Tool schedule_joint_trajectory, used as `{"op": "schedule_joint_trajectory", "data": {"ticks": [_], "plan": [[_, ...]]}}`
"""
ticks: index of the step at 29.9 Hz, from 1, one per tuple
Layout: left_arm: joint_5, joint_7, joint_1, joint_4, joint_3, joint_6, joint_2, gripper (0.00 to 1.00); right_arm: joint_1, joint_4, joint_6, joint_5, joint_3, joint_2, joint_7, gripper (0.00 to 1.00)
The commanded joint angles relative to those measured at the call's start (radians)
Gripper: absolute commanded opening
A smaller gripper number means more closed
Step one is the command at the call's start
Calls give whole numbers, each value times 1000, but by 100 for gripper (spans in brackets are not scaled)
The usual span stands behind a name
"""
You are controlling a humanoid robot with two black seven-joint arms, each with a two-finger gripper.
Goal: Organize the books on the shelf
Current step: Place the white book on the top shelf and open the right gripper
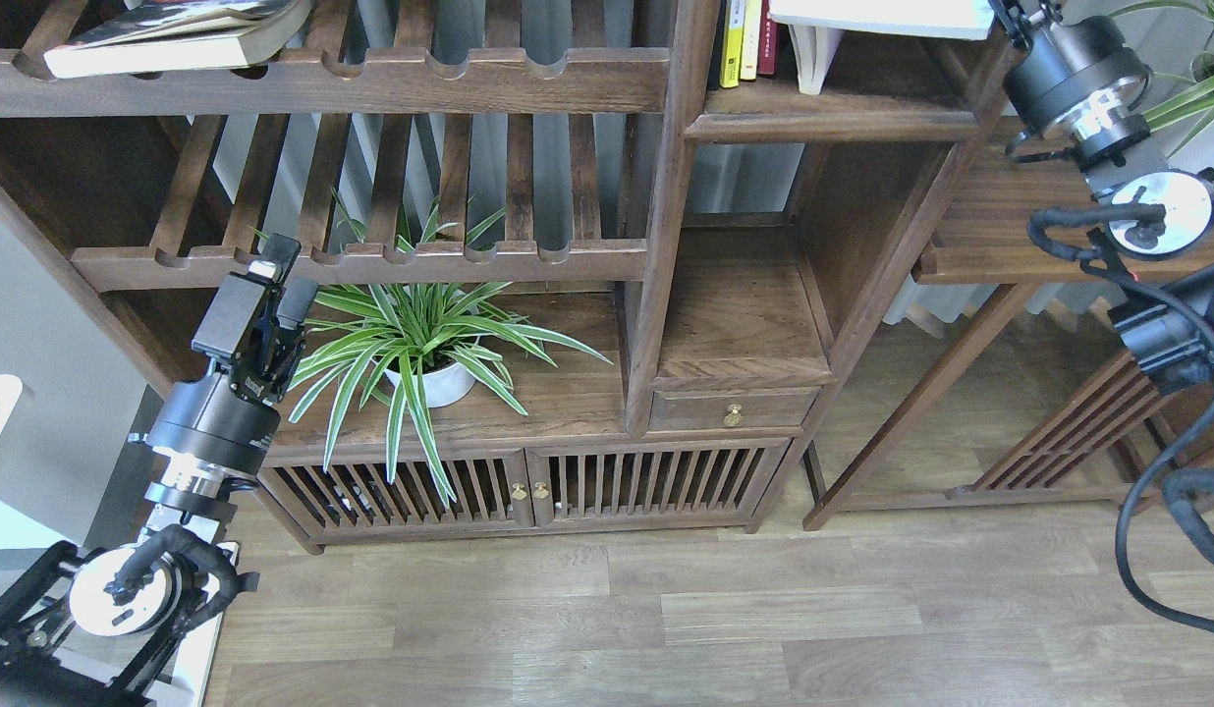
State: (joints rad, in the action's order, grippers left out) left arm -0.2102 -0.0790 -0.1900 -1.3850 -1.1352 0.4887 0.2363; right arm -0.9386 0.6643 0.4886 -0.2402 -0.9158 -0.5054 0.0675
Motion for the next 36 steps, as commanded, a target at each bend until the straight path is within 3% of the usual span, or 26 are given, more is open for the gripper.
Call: {"op": "schedule_joint_trajectory", "data": {"ticks": [1, 8, 18, 36], "plan": [[0, -1, 1, 0, -2, 0, 1, 85, -5, 6, 0, 12, 0, 4, -3, 57], [0, -1, 3, 0, 0, 0, 1, 85, -28, 6, 0, 25, 0, 14, -1, 80], [0, -1, 3, 1, 3, 0, 0, 85, -98, -6, 0, 36, -6, 62, 0, 95], [0, -1, 3, 1, 9, 0, -3, 85, -255, -201, 0, 55, -20, 77, 14, 99]]}}
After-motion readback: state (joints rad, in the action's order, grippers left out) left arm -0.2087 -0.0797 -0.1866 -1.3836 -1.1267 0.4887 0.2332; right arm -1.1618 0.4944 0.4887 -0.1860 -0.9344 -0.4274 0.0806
